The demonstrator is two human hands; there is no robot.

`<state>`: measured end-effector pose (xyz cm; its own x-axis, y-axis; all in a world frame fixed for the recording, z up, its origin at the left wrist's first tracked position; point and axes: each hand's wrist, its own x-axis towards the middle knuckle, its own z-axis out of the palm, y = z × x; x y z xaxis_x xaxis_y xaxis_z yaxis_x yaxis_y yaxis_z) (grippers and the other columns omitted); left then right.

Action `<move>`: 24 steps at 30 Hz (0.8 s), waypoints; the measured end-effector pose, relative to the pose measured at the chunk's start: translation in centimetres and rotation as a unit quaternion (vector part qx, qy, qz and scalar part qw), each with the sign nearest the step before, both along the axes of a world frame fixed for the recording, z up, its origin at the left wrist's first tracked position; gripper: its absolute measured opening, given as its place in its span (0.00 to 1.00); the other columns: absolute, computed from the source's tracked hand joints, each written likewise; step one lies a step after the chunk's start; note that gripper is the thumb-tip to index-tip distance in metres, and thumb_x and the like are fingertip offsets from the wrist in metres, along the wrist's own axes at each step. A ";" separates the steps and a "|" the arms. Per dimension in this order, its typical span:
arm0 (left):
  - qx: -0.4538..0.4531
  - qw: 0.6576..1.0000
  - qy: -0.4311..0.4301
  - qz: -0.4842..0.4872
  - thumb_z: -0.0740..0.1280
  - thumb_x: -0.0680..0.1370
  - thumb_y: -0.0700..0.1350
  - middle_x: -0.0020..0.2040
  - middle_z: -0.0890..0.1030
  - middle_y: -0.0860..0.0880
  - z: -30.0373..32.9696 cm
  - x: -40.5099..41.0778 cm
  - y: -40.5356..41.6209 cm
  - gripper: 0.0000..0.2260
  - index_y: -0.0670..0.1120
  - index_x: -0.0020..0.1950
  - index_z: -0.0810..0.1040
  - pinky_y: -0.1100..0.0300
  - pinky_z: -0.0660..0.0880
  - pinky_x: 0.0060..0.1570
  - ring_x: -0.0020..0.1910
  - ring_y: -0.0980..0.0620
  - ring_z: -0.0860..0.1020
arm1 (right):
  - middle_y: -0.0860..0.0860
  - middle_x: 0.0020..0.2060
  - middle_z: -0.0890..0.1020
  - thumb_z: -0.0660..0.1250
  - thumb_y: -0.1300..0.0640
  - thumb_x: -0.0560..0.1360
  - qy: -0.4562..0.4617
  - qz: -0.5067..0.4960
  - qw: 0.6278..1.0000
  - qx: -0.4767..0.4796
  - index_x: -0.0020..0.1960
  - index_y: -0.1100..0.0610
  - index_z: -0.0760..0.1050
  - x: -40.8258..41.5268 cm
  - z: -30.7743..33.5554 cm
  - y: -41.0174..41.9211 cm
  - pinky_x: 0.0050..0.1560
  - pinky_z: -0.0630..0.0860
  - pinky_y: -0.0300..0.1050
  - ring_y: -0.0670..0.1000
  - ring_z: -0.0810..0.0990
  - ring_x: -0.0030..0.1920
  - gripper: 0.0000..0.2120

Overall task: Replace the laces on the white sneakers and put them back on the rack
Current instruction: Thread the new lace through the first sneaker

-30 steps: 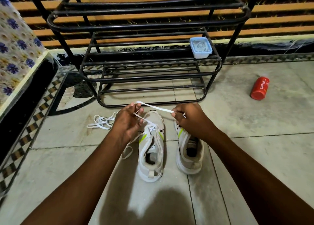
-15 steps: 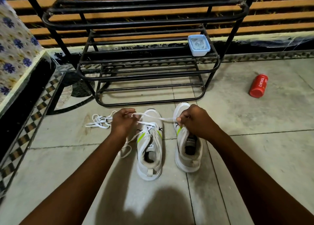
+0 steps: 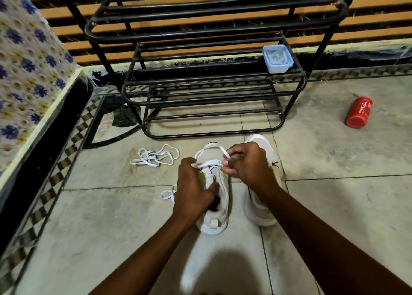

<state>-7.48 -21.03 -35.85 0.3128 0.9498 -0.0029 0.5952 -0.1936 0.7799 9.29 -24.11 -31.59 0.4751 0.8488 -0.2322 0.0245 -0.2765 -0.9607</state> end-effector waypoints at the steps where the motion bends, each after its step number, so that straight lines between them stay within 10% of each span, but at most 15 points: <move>1: -0.001 1.000 0.019 -0.002 0.77 0.67 0.48 0.51 0.75 0.51 -0.2 -0.1 0.3 0.25 0.53 0.58 0.68 0.53 0.76 0.48 0.49 0.50 0.77 | 0.68 0.38 0.83 0.67 0.77 0.74 0.014 0.000 1.000 -0.002 0.48 0.73 0.79 -0.3 -0.2 0.2 0.35 0.82 0.45 0.59 0.83 0.34 0.04; 5: 0.039 0.997 0.057 -0.026 0.71 0.77 0.46 0.46 0.81 0.50 -0.5 -0.1 0.8 0.04 0.47 0.50 0.81 0.50 0.76 0.49 0.47 0.48 0.79 | 0.64 0.38 0.85 0.72 0.74 0.71 -0.066 0.009 0.998 -0.013 0.46 0.68 0.84 -0.4 -1.6 0.8 0.41 0.86 0.51 0.51 0.84 0.34 0.06; 12: -0.208 0.972 -0.086 0.060 0.65 0.70 0.48 0.39 0.86 0.49 -1.0 -0.8 2.3 0.11 0.48 0.44 0.86 0.50 0.77 0.45 0.38 0.48 0.82 | 0.49 0.34 0.87 0.79 0.63 0.66 -0.199 0.075 0.976 -0.039 0.43 0.55 0.87 -1.1 -2.5 1.9 0.50 0.81 0.41 0.45 0.85 0.38 0.08; 24: -0.290 0.937 -0.172 0.092 0.63 0.80 0.33 0.39 0.80 0.39 0.1 -0.8 1.6 0.09 0.37 0.49 0.84 0.54 0.72 0.40 0.38 0.46 0.75 | 0.52 0.42 0.79 0.71 0.60 0.68 -0.309 0.162 0.931 -0.110 0.44 0.52 0.80 -1.8 -4.5 4.4 0.42 0.65 0.38 0.52 0.76 0.49 0.06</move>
